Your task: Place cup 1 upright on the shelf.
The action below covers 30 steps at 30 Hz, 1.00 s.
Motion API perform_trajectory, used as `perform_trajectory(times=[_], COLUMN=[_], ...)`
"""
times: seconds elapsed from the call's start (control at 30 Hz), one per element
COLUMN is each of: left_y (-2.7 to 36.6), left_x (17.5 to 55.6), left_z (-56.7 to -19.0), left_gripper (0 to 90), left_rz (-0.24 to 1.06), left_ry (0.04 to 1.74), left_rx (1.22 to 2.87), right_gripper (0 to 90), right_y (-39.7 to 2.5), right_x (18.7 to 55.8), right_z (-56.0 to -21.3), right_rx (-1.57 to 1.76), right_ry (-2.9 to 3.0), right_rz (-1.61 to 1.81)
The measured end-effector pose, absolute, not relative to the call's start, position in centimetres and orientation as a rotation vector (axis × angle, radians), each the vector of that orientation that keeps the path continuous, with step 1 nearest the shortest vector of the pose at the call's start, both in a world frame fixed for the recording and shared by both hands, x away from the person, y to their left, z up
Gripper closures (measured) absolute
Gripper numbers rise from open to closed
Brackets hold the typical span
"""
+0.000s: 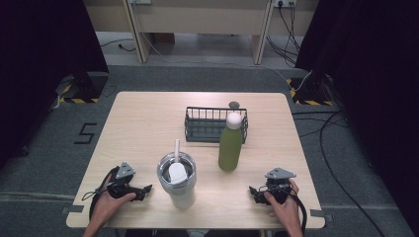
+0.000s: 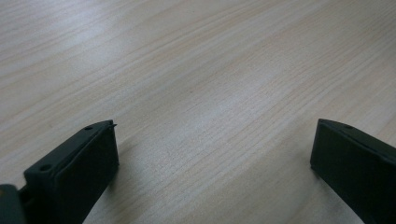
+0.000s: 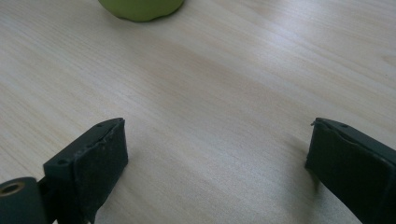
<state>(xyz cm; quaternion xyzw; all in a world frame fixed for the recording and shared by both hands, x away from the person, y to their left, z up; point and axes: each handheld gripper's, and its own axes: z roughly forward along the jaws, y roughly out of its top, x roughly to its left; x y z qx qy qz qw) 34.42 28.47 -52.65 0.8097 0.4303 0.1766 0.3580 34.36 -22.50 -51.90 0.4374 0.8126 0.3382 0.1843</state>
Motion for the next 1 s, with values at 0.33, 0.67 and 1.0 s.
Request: perform_trajectory(times=[0.33,0.67,1.0], left_y=[29.2,28.4,27.6], left_x=[34.0,32.1,30.1], left_z=[-52.4,-51.0,-50.0], left_gripper=[16.5,14.9,14.8], left_rz=[0.429,0.411,0.391], left_ry=[1.037,0.856,0.75], left_rx=[2.016,1.827,1.706], right_gripper=[4.9,4.6,3.9], right_y=[-22.4,-22.4,-22.4], right_x=[34.2,34.3,34.3], right_z=[-51.9,-51.9,-51.9], right_rx=[1.247,1.245,1.235], right_ry=[2.285,2.287,2.29], right_rz=[0.95,0.95,0.947])
